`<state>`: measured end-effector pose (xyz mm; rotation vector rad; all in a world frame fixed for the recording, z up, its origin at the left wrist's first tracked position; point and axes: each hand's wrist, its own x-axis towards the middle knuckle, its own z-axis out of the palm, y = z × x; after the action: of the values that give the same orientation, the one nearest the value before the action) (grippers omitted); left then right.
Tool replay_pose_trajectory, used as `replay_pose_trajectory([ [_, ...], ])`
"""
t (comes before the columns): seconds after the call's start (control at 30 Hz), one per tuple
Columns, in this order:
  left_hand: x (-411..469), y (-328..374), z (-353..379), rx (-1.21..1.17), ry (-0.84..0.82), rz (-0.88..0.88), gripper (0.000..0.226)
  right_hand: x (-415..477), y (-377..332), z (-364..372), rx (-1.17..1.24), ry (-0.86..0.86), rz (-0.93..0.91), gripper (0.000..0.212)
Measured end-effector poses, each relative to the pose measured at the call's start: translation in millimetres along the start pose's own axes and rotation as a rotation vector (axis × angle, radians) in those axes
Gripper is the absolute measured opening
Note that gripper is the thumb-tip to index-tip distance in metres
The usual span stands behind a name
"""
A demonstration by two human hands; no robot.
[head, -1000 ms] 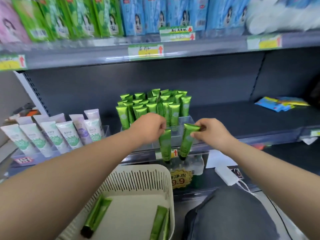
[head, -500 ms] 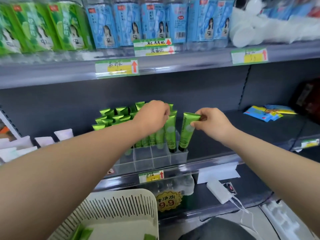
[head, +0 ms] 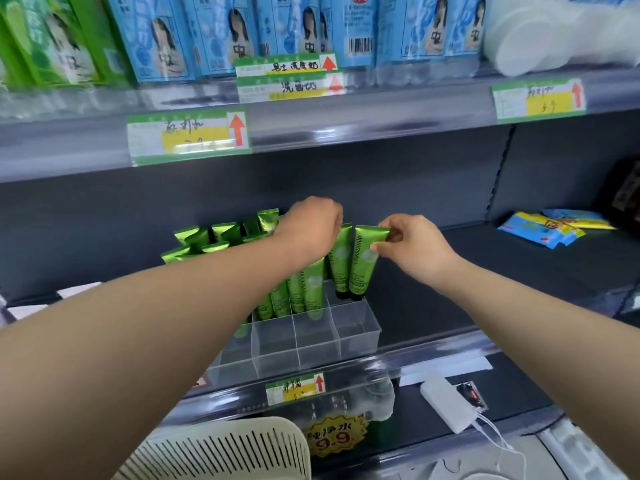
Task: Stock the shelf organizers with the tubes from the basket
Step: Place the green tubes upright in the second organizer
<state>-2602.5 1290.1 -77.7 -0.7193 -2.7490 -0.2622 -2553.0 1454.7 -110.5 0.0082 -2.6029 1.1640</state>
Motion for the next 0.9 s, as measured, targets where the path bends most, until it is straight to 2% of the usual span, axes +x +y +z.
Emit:
replay_pose_trajectory([
  [0.4,13,-25,48,-0.018,-0.024,0.003,0.016,20,27,39,0.014,-0.050,0.024,0.009],
  [0.9,13,-25,44,-0.077,-0.024,-0.022,0.021,16,32,49,0.009,-0.029,0.048,0.015],
])
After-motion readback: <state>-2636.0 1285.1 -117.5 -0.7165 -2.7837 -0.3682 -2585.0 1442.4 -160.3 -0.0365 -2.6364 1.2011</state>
